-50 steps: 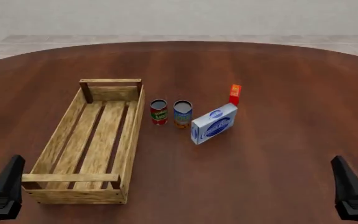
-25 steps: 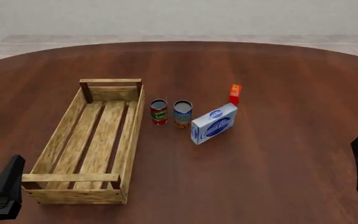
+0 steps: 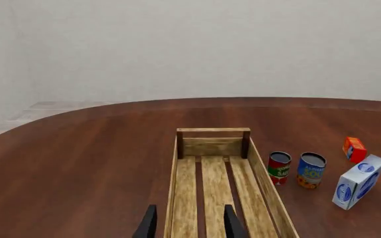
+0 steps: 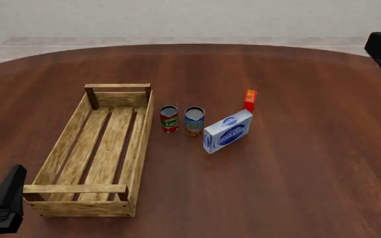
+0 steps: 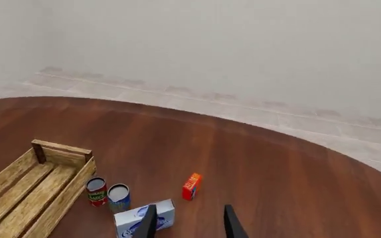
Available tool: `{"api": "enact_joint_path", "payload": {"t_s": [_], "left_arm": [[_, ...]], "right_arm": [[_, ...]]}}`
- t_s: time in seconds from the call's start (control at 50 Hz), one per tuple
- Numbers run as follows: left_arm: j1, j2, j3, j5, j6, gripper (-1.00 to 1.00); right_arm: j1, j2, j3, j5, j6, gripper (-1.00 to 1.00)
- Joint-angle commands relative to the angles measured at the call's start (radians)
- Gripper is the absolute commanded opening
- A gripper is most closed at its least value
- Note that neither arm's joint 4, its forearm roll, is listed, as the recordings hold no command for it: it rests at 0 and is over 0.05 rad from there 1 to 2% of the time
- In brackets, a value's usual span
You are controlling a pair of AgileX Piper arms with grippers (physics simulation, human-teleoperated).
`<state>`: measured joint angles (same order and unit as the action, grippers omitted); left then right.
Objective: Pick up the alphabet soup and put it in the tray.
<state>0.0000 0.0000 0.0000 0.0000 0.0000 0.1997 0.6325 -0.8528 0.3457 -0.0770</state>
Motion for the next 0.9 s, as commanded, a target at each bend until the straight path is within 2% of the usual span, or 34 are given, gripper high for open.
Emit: {"api": "enact_joint_path", "payload": {"t_s": [0.02,0.06,0.08,0.12,0.14,0.16,0.2,0.24,0.26,0.3,0.44,0.48,0.52,0.74,0.9], "left_arm": [[0.0,0.0,0.0,0.0,0.0,1.0],[0.0,0.0,0.0,0.0,0.0,1.0],[0.0,0.0,0.0,0.0,0.0,1.0],[0.0,0.0,0.0,0.0,0.0,1.0],[0.0,0.0,0.0,0.0,0.0,1.0],[0.0,0.0,0.0,0.0,0.0,1.0],[0.0,0.0,0.0,0.0,0.0,1.0],[0.0,0.0,0.0,0.0,0.0,1.0],[0.0,0.0,0.0,0.0,0.0,1.0],[0.0,0.0,0.0,0.0,0.0,1.0],[0.0,0.0,0.0,0.0,0.0,1.0],[0.0,0.0,0.0,0.0,0.0,1.0],[0.0,0.0,0.0,0.0,0.0,1.0],[0.0,0.0,0.0,0.0,0.0,1.0],[0.0,0.0,0.0,0.0,0.0,1.0]], "right_arm": [[0.113,0.307,-0.341,0.125,-0.1,1.0],[0.133,0.369,-0.409,0.154,-0.13,1.0],[0.155,0.395,-0.439,0.169,-0.114,1.0],[0.159,0.419,-0.465,0.179,-0.131,1.0],[0.183,0.485,-0.534,0.217,-0.119,1.0],[0.179,0.513,-0.569,0.225,-0.136,1.0],[0.222,0.552,-0.616,0.251,-0.129,1.0],[0.23,0.583,-0.647,0.265,-0.12,1.0],[0.227,0.595,-0.658,0.262,-0.143,1.0],[0.25,0.643,-0.715,0.287,-0.109,1.0],[0.291,0.799,-0.876,0.354,-0.095,1.0],[0.288,0.814,-0.886,0.354,-0.106,1.0],[0.297,0.851,-0.91,0.361,-0.088,1.0],[0.326,0.985,-0.994,0.383,-0.094,1.0],[0.354,1.067,-1.077,0.421,-0.068,1.0]]}}
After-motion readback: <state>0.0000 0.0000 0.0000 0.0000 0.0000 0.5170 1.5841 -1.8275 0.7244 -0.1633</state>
